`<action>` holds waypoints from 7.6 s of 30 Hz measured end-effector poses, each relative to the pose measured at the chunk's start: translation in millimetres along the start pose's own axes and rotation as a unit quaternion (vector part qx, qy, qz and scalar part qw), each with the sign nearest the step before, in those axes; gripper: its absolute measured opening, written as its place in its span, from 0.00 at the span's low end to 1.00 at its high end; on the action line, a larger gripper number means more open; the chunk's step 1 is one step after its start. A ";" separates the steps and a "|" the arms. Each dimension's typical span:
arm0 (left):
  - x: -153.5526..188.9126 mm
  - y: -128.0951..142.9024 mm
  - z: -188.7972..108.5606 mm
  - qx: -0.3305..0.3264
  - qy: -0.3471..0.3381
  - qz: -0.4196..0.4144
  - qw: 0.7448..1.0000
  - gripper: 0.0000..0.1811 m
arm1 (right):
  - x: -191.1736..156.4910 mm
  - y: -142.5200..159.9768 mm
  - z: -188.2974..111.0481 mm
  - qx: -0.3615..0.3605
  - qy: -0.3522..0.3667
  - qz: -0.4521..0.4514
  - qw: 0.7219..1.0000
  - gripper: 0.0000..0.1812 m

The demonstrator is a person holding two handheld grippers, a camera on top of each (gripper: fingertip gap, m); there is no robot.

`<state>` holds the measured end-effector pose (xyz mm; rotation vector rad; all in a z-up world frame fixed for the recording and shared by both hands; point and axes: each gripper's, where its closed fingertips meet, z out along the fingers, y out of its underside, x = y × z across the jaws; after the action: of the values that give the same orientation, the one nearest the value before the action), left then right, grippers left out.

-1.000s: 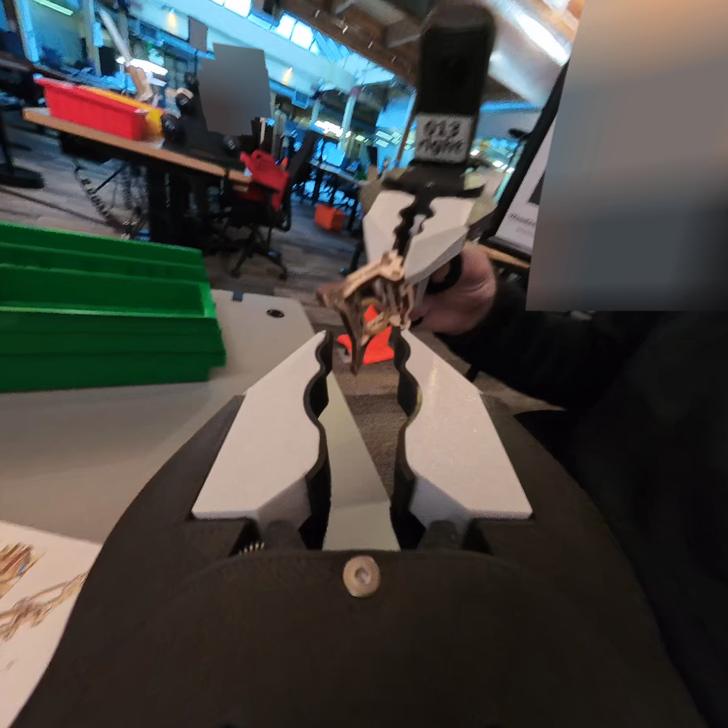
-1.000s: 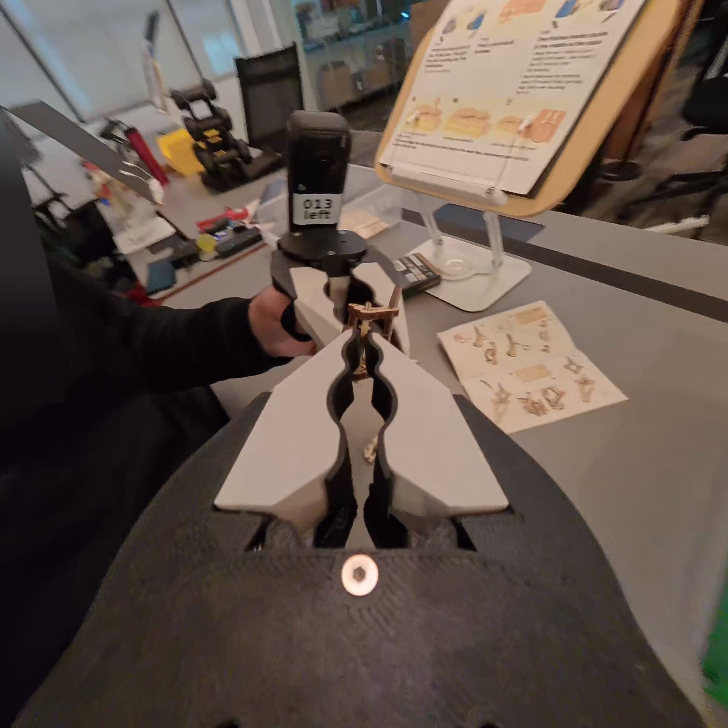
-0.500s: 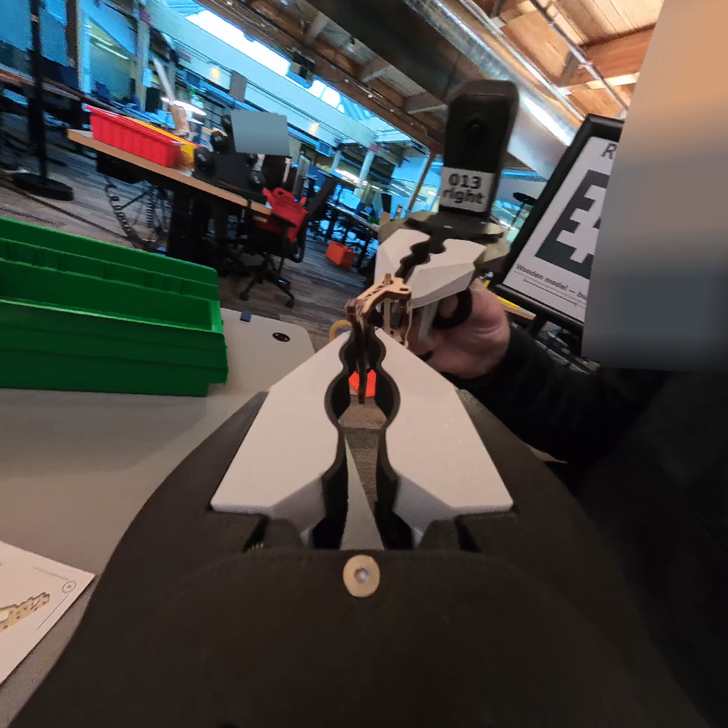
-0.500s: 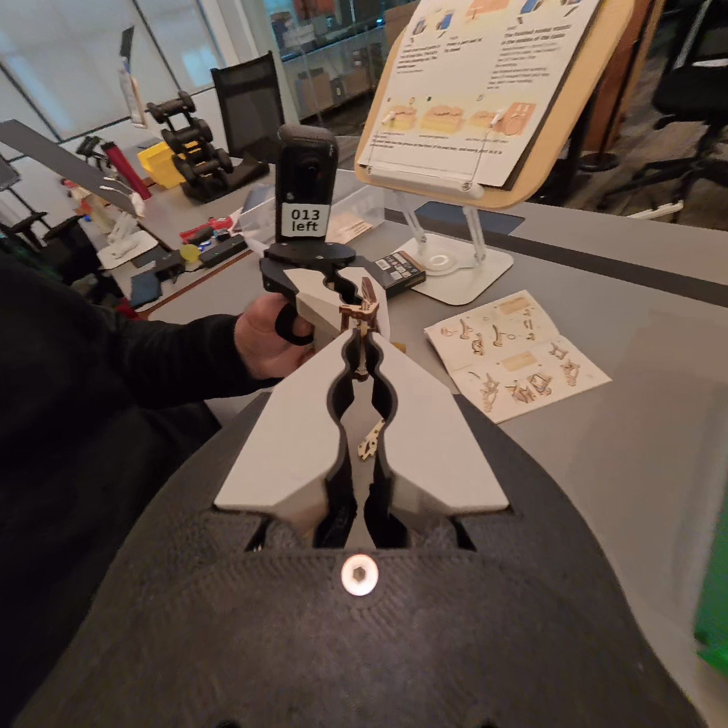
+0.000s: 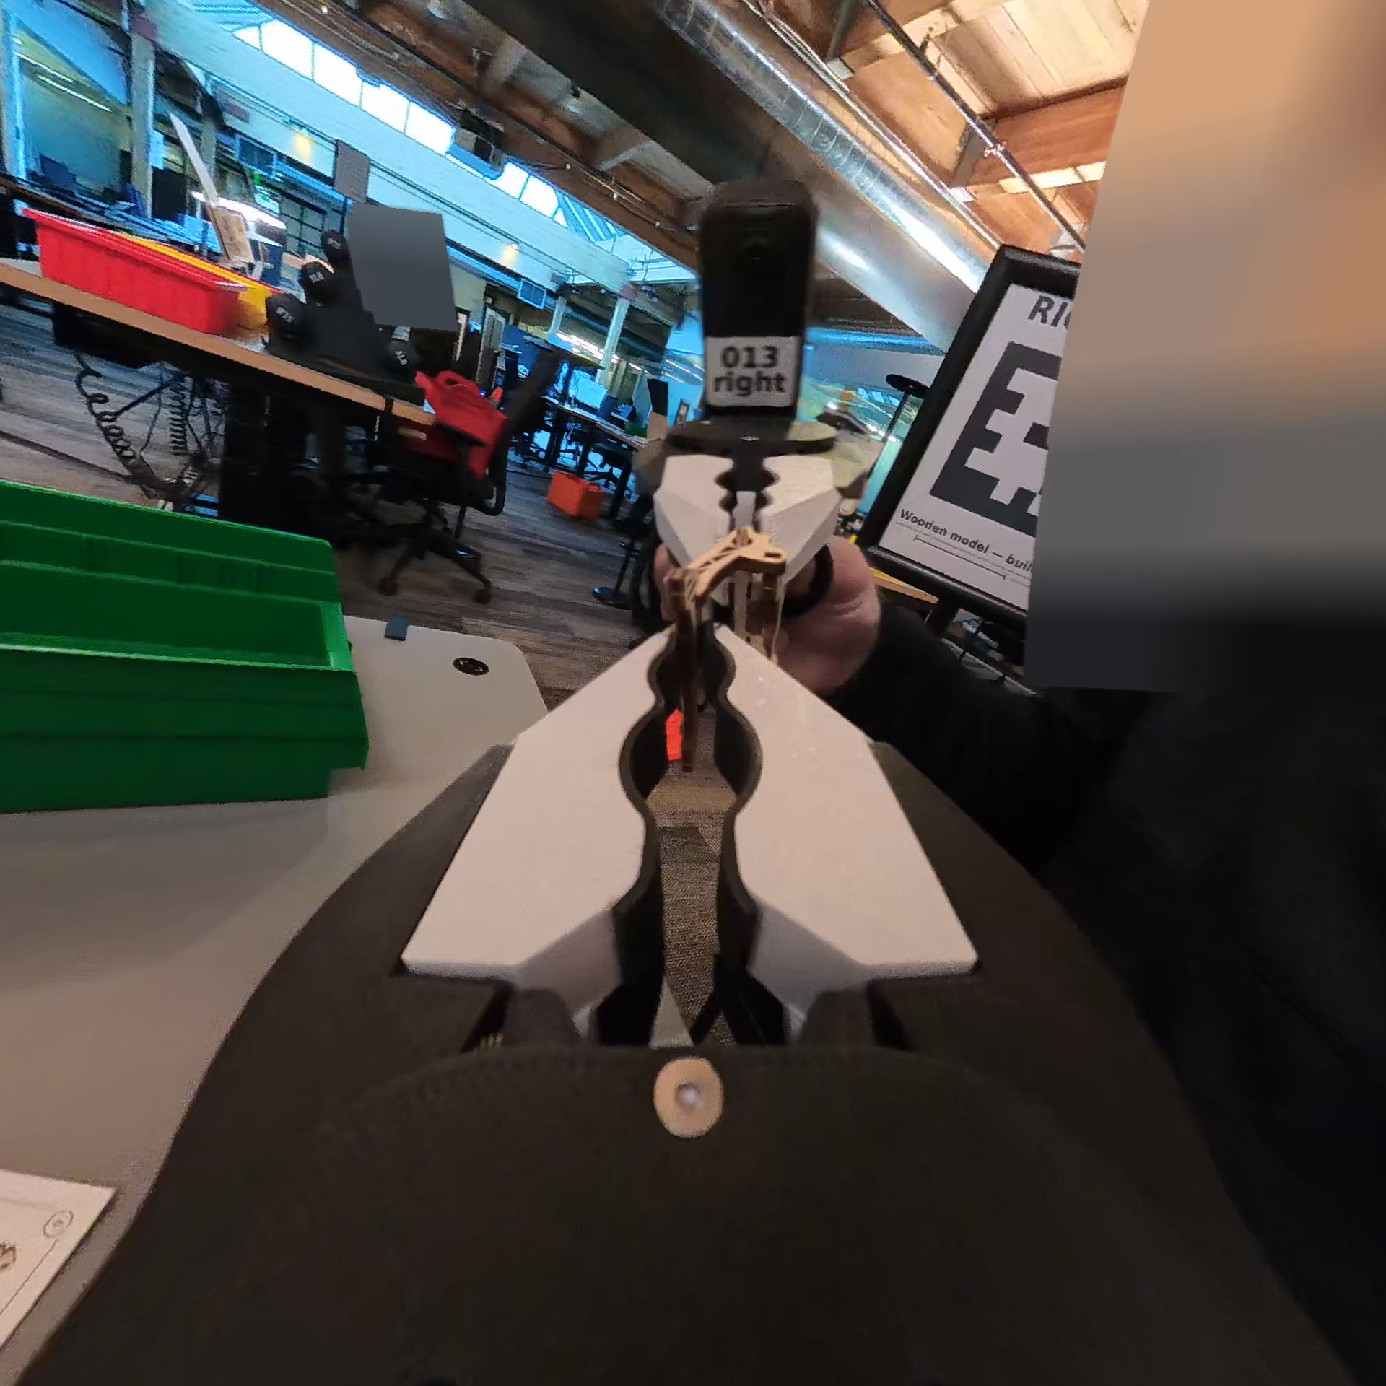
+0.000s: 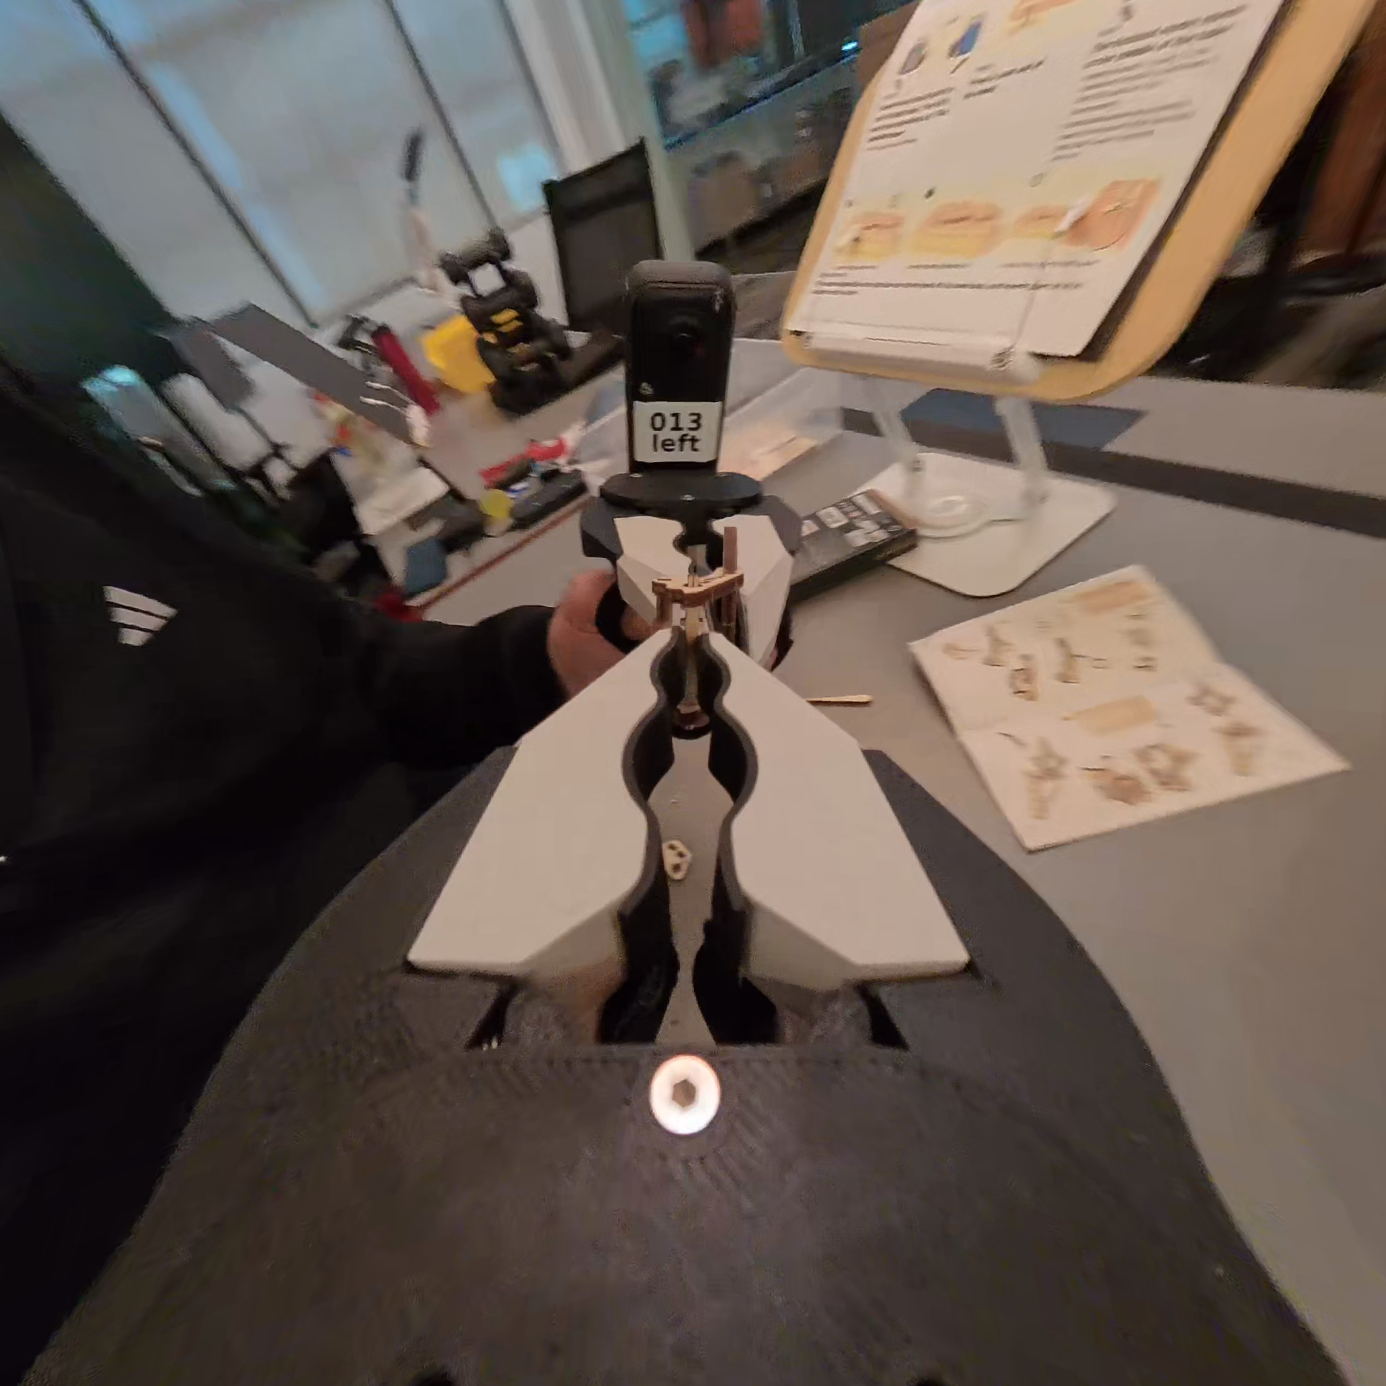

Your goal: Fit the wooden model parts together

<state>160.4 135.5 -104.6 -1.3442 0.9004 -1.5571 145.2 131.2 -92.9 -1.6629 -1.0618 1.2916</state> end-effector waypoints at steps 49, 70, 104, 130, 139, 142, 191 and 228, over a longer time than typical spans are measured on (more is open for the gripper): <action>13.4 -2.8 -4.9 0.001 0.087 0.044 0.995 0.00 | -5.7 0.0 -0.7 -0.030 -0.088 0.032 0.995 0.00; 29.6 -2.7 -2.1 -0.005 0.143 0.073 0.987 0.00 | -29.1 -3.7 1.4 -0.030 -0.171 0.094 0.980 0.00; 24.7 5.5 0.4 -0.054 0.118 0.108 0.986 0.01 | -22.7 3.9 -1.1 -0.085 -0.037 -0.022 0.995 0.00; 14.0 13.0 0.8 -0.066 0.093 0.104 0.988 0.01 | -12.4 10.4 1.2 -0.105 0.041 -0.094 0.989 0.00; 3.5 8.4 -2.4 -0.053 0.075 0.091 0.992 0.01 | -2.8 5.4 2.6 -0.136 0.189 -0.235 0.944 0.00; 2.5 7.8 -6.5 -0.044 0.080 0.085 0.992 0.01 | -5.2 -0.6 -1.0 -0.116 0.201 -0.240 0.943 0.00; -83.1 108.3 -75.8 -0.299 -0.095 0.092 0.945 0.00 | 60.3 66.8 27.4 -0.092 0.056 -0.003 0.994 0.10; -123.2 164.8 -94.1 -0.549 -0.072 0.142 0.820 0.00 | 109.9 174.2 93.3 -0.332 0.064 0.003 0.941 0.09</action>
<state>97.7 188.9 -315.3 -1.9108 1.9437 -0.6065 96.7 177.3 -308.9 -2.2010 -1.5169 0.8460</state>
